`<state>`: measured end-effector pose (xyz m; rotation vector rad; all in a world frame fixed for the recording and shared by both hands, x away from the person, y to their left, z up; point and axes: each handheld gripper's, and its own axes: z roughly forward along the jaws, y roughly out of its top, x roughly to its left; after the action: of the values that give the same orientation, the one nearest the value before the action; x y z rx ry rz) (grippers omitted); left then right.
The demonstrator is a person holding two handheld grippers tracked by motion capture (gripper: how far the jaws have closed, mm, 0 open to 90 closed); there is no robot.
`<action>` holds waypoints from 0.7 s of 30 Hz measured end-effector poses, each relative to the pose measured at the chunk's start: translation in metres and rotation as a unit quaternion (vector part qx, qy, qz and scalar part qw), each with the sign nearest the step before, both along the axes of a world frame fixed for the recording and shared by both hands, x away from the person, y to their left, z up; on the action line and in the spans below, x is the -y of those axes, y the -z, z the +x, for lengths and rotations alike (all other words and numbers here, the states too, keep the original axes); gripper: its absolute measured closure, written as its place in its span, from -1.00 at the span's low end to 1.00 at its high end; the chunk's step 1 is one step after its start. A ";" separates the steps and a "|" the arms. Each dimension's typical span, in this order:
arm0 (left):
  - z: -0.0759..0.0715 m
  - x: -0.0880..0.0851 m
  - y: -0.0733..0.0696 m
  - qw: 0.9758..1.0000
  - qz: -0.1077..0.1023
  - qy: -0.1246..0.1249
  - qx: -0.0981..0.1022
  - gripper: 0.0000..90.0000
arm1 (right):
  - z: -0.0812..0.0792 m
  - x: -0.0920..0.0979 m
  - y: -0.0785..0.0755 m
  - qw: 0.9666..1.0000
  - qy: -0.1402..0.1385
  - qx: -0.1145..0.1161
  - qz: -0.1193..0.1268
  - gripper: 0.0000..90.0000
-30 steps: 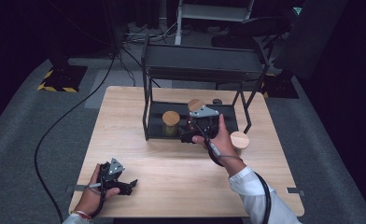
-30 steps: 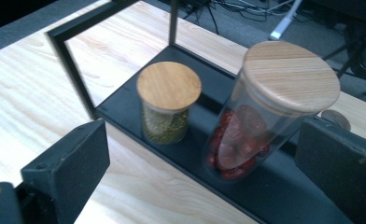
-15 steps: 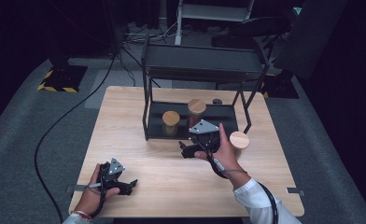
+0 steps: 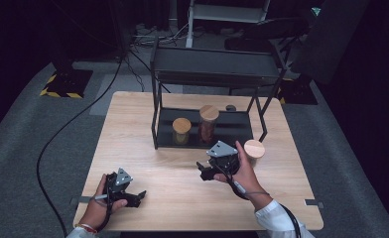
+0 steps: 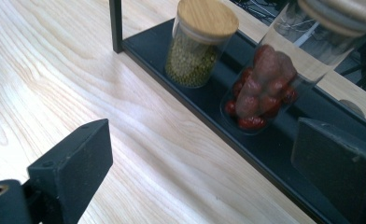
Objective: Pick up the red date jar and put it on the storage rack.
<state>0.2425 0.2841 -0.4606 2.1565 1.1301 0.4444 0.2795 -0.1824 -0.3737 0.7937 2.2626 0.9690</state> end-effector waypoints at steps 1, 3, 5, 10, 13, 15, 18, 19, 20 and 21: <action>0.000 0.000 0.000 1.000 0.000 0.000 0.000 -1.00 | -0.001 0.001 0.003 1.000 -0.002 0.002 -0.001 -0.88; 0.000 0.000 0.000 1.000 0.000 0.000 0.000 -1.00 | -0.003 0.003 0.007 1.000 -0.004 0.006 -0.001 -0.88; 0.000 0.000 0.000 1.000 0.000 0.000 0.000 -1.00 | -0.005 0.005 0.012 1.000 -0.010 0.011 -0.005 -0.89; 0.000 0.000 0.000 1.000 0.000 0.000 0.000 -1.00 | -0.011 0.010 0.027 0.999 -0.027 0.026 -0.012 -0.89; 0.000 0.000 0.000 1.000 0.000 0.000 0.000 -1.00 | -0.013 0.014 0.033 0.999 -0.038 0.027 -0.016 -0.89; 0.000 0.000 0.000 1.000 0.000 0.000 0.000 -1.00 | -0.015 0.017 0.039 0.998 -0.046 0.029 -0.020 -0.89; 0.000 0.000 0.000 1.000 0.000 0.000 0.000 -1.00 | -0.017 0.022 0.047 0.998 -0.050 0.027 -0.020 -0.89; 0.000 0.000 0.000 1.000 0.000 0.000 0.000 -1.00 | -0.019 0.024 0.050 0.998 -0.051 0.029 -0.021 -0.89; 0.000 0.000 0.000 1.000 0.000 -0.001 0.000 -1.00 | -0.020 0.026 0.052 0.998 -0.054 0.028 -0.022 -0.89; 0.000 0.000 0.000 1.000 0.000 -0.001 0.000 -1.00 | -0.020 0.029 0.054 0.998 -0.055 0.027 -0.022 -0.89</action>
<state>0.2423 0.2840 -0.4605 2.1560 1.1315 0.4448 0.2593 -0.2112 -0.4280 0.6226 2.2930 0.9755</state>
